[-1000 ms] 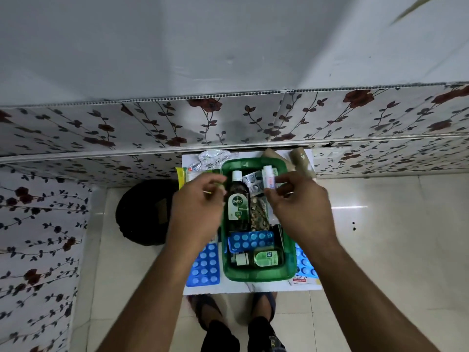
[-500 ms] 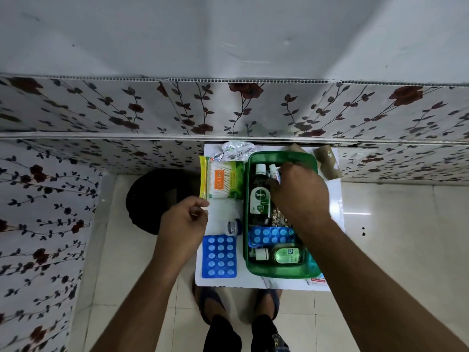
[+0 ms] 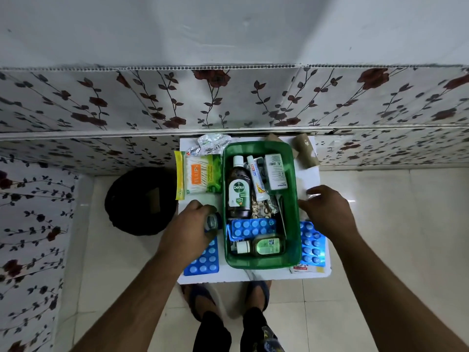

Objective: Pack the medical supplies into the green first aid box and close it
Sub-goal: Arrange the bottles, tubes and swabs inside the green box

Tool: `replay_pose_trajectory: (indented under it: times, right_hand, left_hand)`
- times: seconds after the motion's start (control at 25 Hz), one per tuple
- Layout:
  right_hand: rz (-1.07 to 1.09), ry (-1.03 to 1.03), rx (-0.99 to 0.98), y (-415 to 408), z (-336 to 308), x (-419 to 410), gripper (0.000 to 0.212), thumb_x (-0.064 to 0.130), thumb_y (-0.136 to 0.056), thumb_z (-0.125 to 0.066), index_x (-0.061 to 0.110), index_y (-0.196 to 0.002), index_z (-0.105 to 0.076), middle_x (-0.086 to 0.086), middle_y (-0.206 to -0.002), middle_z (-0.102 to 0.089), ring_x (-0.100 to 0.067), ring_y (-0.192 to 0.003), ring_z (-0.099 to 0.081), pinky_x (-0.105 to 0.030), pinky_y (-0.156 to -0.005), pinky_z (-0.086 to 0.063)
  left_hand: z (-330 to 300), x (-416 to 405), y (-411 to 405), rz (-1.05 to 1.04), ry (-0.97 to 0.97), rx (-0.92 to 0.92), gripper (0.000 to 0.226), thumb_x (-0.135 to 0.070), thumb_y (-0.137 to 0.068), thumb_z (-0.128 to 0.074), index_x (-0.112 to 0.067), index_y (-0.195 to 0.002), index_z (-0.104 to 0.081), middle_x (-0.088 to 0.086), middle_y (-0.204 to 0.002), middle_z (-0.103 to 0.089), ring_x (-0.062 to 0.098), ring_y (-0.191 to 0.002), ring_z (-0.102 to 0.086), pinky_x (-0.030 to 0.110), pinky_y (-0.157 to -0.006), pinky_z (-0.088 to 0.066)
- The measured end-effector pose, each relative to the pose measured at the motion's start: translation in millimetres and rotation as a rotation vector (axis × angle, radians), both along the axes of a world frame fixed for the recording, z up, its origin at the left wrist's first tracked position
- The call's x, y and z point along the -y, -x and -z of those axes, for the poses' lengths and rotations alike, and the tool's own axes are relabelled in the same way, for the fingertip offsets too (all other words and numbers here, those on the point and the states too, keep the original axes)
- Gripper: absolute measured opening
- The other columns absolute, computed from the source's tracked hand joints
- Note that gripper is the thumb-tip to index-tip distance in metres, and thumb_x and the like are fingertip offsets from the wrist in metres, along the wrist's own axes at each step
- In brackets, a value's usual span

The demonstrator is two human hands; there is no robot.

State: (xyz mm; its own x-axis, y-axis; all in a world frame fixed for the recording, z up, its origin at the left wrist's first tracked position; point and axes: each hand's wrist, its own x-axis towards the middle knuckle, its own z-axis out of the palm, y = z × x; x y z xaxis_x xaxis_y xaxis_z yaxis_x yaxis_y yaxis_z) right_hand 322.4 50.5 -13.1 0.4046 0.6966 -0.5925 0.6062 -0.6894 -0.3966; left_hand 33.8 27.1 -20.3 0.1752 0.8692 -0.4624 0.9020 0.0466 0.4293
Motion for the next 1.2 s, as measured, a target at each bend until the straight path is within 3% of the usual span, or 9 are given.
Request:
replay_pose_trajectory:
  times: [0.2, 0.32, 0.44, 0.56, 0.76, 0.88, 0.96, 1.04, 1.2]
  right_hand:
    - [0.111, -0.036, -0.093, 4, 2, -7, 0.029, 0.027, -0.073, -0.079, 0.019, -0.099, -0.068, -0.002, -0.089, -0.073, -0.028, -0.077, -0.069, -0.043, -0.075, -0.058]
    - [0.149, -0.133, -0.090, -4, -7, -6, 0.026, 0.024, -0.076, -0.077, 0.012, -0.098, -0.070, -0.001, -0.080, -0.069, -0.026, -0.076, -0.066, -0.032, -0.068, -0.050]
    - [0.240, -0.251, -0.102, -6, -26, -2, 0.024, 0.021, -0.080, -0.074, 0.012, -0.101, -0.068, 0.000, -0.081, -0.067, -0.022, -0.076, -0.066, -0.031, -0.068, -0.050]
    - [0.313, -0.321, -0.162, -7, -38, 1, 0.019, 0.020, -0.078, -0.074, 0.014, -0.096, -0.069, -0.002, -0.087, -0.073, -0.025, -0.082, -0.070, -0.040, -0.078, -0.057]
    - [0.293, -0.365, -0.184, -4, -58, 8, 0.016, 0.019, -0.081, -0.073, 0.016, -0.097, -0.072, 0.006, -0.087, -0.073, -0.013, -0.080, -0.070, -0.032, -0.076, -0.056]
    - [0.241, -0.420, -0.155, 11, -82, 10, 0.013, 0.020, -0.084, -0.071, 0.021, -0.097, -0.071, 0.015, -0.085, -0.070, 0.002, -0.076, -0.066, -0.020, -0.071, -0.054]
    - [0.153, -0.446, -0.168, 35, -94, 8, 0.013, 0.023, -0.085, -0.071, 0.024, -0.098, -0.070, 0.015, -0.085, -0.071, 0.004, -0.073, -0.066, -0.014, -0.067, -0.051]
    - [0.038, -0.429, -0.175, 64, -91, 1, 0.016, 0.025, -0.086, -0.071, 0.019, -0.101, -0.072, 0.008, -0.089, -0.073, -0.007, -0.077, -0.069, -0.023, -0.072, -0.055]
    - [-0.239, -0.294, -0.030, 106, -54, -28, 0.019, 0.024, -0.087, -0.066, 0.009, -0.099, -0.069, -0.009, -0.091, -0.074, -0.030, -0.088, -0.067, -0.032, -0.071, -0.050]
  left_hand:
    - [-32, 6, 5, -0.129, -0.117, -0.030, 0.032, -0.031, -0.073, -0.073, -0.019, -0.103, -0.069, 0.001, -0.093, -0.061, 0.025, -0.084, -0.065, 0.034, -0.069, -0.053]
    - [-75, 9, -4, -0.317, -0.283, 0.109, 0.034, -0.032, -0.073, -0.077, -0.018, -0.103, -0.069, -0.003, -0.091, -0.062, 0.012, -0.065, -0.064, 0.029, -0.065, -0.053]
    - [-93, -1, -42, -0.136, -0.255, 0.241, 0.040, -0.033, -0.077, -0.076, -0.020, -0.114, -0.068, -0.005, -0.098, -0.061, 0.008, -0.066, -0.063, 0.025, -0.068, -0.052]
    - [-68, -16, -84, 0.120, -0.129, 0.044, 0.034, -0.035, -0.082, -0.068, -0.019, -0.112, -0.066, 0.001, -0.101, -0.058, 0.022, -0.085, -0.062, 0.030, -0.073, -0.049]
    - [-41, -21, -108, 0.117, -0.013, 0.026, 0.032, -0.033, -0.078, -0.072, -0.012, -0.103, -0.067, 0.007, -0.098, -0.061, 0.026, -0.088, -0.063, 0.028, -0.067, -0.044]
    - [-66, -22, -83, -0.043, -0.138, 0.179, 0.034, -0.029, -0.085, -0.068, -0.017, -0.116, -0.067, 0.001, -0.103, -0.067, 0.013, -0.077, -0.067, 0.029, -0.073, -0.055]
    - [-85, -27, -52, -0.247, -0.277, 0.275, 0.021, -0.020, -0.087, -0.066, -0.018, -0.107, -0.070, -0.005, -0.095, -0.070, 0.001, -0.068, -0.065, 0.016, -0.068, -0.052]
    - [-89, -31, -19, -0.453, -0.351, 0.310, 0.014, -0.012, -0.085, -0.065, -0.019, -0.096, -0.072, -0.007, -0.087, -0.071, -0.004, -0.069, -0.064, 0.003, -0.063, -0.043]
    - [-71, -30, 13, -0.578, -0.283, 0.276, 0.013, -0.009, -0.086, -0.064, -0.017, -0.093, -0.072, -0.007, -0.083, -0.072, -0.009, -0.071, -0.062, 0.001, -0.060, -0.041]
